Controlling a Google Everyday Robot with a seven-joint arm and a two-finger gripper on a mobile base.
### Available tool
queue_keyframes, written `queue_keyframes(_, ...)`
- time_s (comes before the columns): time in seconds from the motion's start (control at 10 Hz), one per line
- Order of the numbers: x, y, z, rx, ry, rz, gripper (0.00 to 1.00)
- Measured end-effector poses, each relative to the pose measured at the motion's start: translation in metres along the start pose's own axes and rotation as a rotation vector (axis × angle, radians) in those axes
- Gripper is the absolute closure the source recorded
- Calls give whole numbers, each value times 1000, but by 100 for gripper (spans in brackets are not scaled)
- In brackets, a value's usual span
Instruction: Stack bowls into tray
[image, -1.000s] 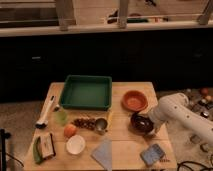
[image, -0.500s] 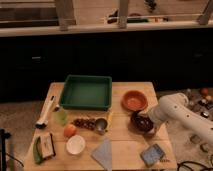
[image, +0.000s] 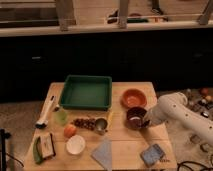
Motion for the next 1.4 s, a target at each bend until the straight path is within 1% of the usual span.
queue_keyframes(0.1,-1,-1,0,-5,-3,-3,97)
queue_keyframes(0.2,-1,0,1,-16,-8,-6,100)
queue_keyframes(0.5,-3,2,1,-36,-18,-16,100)
queue_keyframes(0.7,-5,3,-1,-41,-17,-23,100)
queue_keyframes(0.9,-6,5,-7,-55,-5,-28,100)
queue_keyframes(1.1,-6,10,-17,-69,19,-31,100)
queue_keyframes(1.4,-8,17,-38,-58,60,-45,100)
